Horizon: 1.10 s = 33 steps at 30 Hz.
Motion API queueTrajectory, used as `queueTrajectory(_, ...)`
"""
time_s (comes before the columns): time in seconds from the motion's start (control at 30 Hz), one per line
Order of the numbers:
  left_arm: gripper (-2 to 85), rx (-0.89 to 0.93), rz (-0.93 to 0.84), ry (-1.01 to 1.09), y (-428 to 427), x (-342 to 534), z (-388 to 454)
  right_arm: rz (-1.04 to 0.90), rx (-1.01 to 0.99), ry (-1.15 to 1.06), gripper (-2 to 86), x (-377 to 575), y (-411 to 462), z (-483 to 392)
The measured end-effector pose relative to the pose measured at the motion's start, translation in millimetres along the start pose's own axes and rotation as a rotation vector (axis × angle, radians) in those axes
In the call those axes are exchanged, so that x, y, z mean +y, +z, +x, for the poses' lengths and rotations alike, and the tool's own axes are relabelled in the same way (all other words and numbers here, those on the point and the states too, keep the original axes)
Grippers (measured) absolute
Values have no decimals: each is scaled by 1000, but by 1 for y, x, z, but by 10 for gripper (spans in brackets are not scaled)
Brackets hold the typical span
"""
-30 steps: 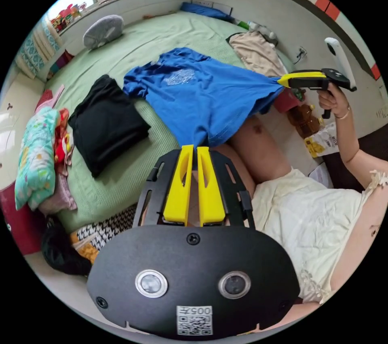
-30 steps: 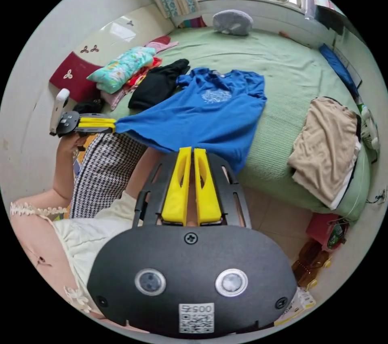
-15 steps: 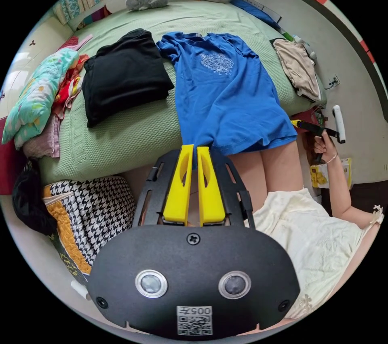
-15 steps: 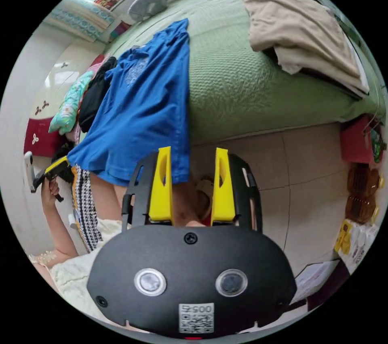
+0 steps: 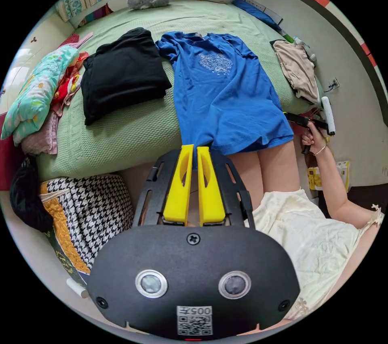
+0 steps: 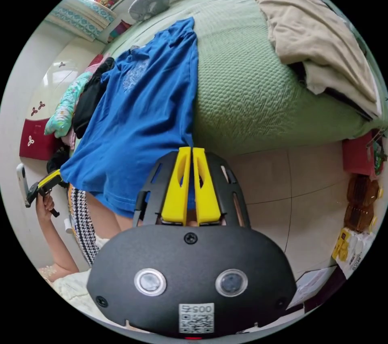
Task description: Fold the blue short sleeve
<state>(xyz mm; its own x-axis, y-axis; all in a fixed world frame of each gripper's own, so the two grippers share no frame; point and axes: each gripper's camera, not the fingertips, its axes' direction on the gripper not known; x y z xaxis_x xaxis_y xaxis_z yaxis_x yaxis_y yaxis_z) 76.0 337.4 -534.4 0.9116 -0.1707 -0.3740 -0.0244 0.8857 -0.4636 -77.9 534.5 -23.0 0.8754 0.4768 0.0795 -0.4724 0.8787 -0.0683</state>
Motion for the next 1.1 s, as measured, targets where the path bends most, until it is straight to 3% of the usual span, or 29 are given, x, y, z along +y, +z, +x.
queueTrajectory(0.27, 21, 41, 22, 6, -5, 21, -29, 109, 59, 8, -16, 16, -50, 8)
queueTrajectory(0.53, 29, 140, 29, 53, -11, 45, -49, 66, 109, 37, -15, 30, -67, 6)
queueTrajectory(0.63, 42, 179, 10, 45, -1, 53, -60, -34, 77, 84, -12, 21, -53, 19)
queueTrajectory(0.77, 57, 217, -10, -68, 10, 67, -94, -75, 185, 123, -5, 21, -41, 26)
queueTrajectory(0.87, 55, 227, 9, -134, 10, 77, -119, -82, 55, 55, 21, 20, -39, 16)
queueTrajectory(1.1, 54, 214, 35, -167, 19, 72, -143, -148, -16, -192, 63, 1, -10, -58)
